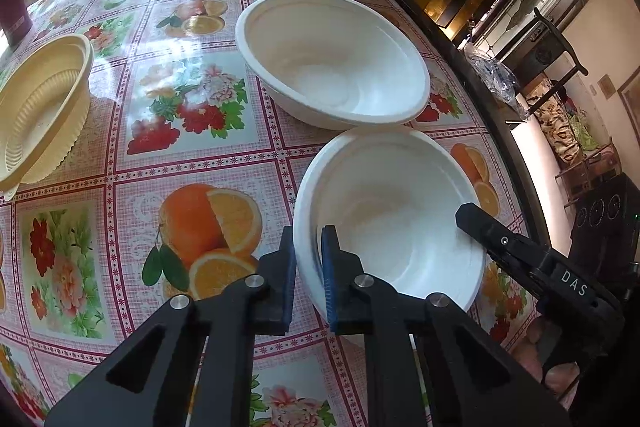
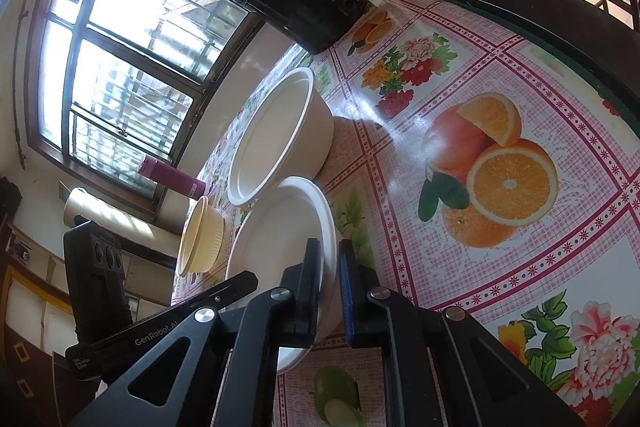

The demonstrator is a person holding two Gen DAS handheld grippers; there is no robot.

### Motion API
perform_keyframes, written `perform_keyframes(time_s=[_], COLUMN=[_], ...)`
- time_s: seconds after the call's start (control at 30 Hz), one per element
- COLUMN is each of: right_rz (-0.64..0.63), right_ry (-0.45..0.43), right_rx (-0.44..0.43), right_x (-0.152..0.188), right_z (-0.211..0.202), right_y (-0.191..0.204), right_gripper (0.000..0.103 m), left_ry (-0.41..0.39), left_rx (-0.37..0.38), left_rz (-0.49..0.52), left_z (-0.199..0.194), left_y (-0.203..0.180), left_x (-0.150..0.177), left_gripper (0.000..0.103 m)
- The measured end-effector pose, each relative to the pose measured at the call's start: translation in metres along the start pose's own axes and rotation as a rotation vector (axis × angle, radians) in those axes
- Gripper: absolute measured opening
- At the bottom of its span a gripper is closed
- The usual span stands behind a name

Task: Organize plates and bowls
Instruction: 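Lift the white bowl with the left tool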

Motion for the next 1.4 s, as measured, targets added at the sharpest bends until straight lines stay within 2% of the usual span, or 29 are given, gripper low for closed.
perform_keyframes(time_s=[0.5, 0.9, 1.17, 1.4], right_rz=[0.003, -0.044, -0.075, -0.122], right_ry=[-0.002, 0.011, 0.023, 0.045], right_rx=[-0.014, -0.066, -0.098, -0.149], right_x=[0.012, 0.040, 0.058, 0.082], right_z=[-0.007, -0.001, 0.005, 0.012], right_y=[0.006, 0.030, 0.050, 0.084], right_gripper=[0.009, 0.009, 0.009, 0.009], left_ry=[-0.009, -0.052, -0.089, -0.161], left_rx=[0.034, 0.034, 0.000, -0.053], left_rz=[-0.026, -0.092, -0.111, -0.134], left_z=[-0.014, -0.037, -0.056, -0.088], left_y=[0.006, 0.036, 0.053, 0.079], left_x=[0.015, 0.038, 0.058, 0.080], left_gripper=[0.009, 0.009, 0.010, 0.010])
Point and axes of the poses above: each gripper's, at about its wrist camera, not at the fingertips, and z roughly the way its jaws point, y to its left, x to its underside, the point moved 2 cm from there along z, roughly the way its jaws point, and after that the axes turned 7 degrees about -x, right-handed, at the moved point
